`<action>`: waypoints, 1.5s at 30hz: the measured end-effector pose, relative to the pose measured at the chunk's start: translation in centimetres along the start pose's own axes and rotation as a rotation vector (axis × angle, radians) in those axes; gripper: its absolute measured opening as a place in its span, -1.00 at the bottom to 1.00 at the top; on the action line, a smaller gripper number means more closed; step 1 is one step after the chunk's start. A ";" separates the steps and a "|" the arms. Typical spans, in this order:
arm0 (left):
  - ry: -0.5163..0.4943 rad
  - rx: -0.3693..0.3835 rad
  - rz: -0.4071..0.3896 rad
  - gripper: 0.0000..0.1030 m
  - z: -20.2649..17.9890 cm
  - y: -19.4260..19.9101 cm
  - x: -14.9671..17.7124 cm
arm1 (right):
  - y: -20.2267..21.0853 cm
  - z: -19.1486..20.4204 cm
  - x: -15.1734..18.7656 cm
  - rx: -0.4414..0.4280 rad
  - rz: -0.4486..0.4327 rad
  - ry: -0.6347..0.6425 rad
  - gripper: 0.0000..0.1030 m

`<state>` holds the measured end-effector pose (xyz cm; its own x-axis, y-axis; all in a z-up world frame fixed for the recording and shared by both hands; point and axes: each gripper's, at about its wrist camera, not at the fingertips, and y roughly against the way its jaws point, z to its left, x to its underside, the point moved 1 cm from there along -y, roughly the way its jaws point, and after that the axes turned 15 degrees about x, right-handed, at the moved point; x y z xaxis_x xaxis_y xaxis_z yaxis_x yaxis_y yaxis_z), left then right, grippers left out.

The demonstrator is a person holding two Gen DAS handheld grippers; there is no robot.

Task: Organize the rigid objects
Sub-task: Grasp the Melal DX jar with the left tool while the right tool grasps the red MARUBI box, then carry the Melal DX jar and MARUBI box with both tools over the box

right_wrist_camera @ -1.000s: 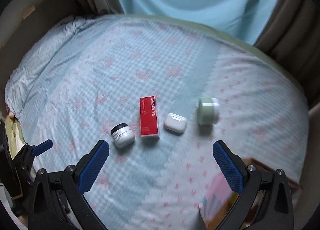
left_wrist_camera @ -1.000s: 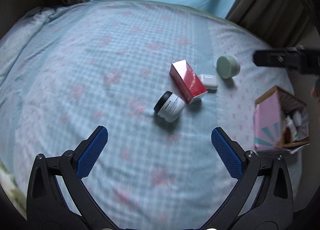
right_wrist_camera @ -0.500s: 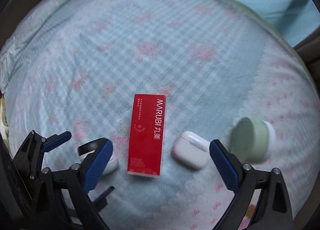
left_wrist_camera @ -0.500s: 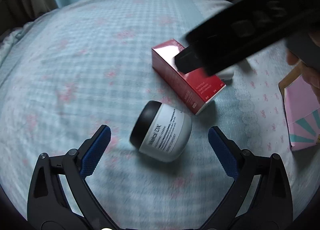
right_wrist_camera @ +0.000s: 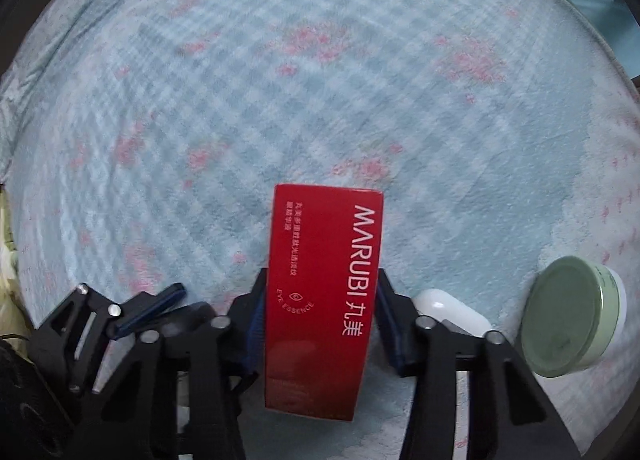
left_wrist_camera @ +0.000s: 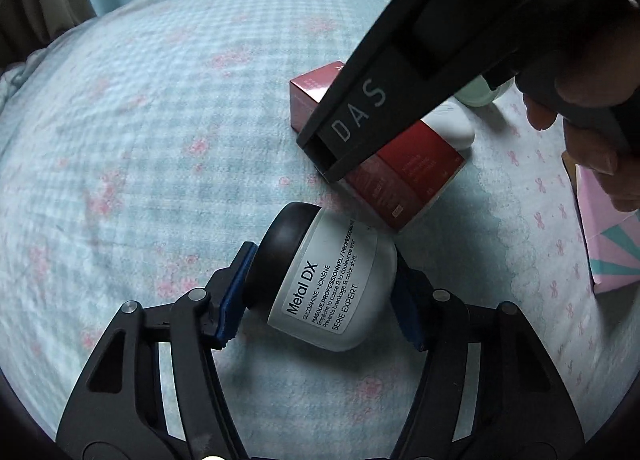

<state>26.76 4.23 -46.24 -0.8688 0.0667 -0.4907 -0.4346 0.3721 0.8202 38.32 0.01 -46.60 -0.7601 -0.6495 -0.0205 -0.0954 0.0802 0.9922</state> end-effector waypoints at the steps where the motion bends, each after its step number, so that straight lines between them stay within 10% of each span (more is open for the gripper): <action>1: -0.004 0.001 0.000 0.14 0.0 0.1 0.0 | 0.0 0.0 0.0 0.001 -0.001 -0.006 -0.19; 26: 0.085 0.027 -0.093 0.13 -0.9 8.3 1.1 | 8.2 -0.2 6.6 -0.035 -0.122 -0.119 -0.26; 45: -0.012 0.066 -0.157 0.14 -18.3 22.3 -3.4 | 24.6 -10.3 22.6 -0.048 -0.263 -0.428 -0.26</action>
<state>15.73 -4.63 -20.89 -0.7888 0.0136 -0.6145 -0.5475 0.4390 0.7124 25.44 -20.48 -21.43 -0.9109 -0.2737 -0.3088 -0.2967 -0.0856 0.9511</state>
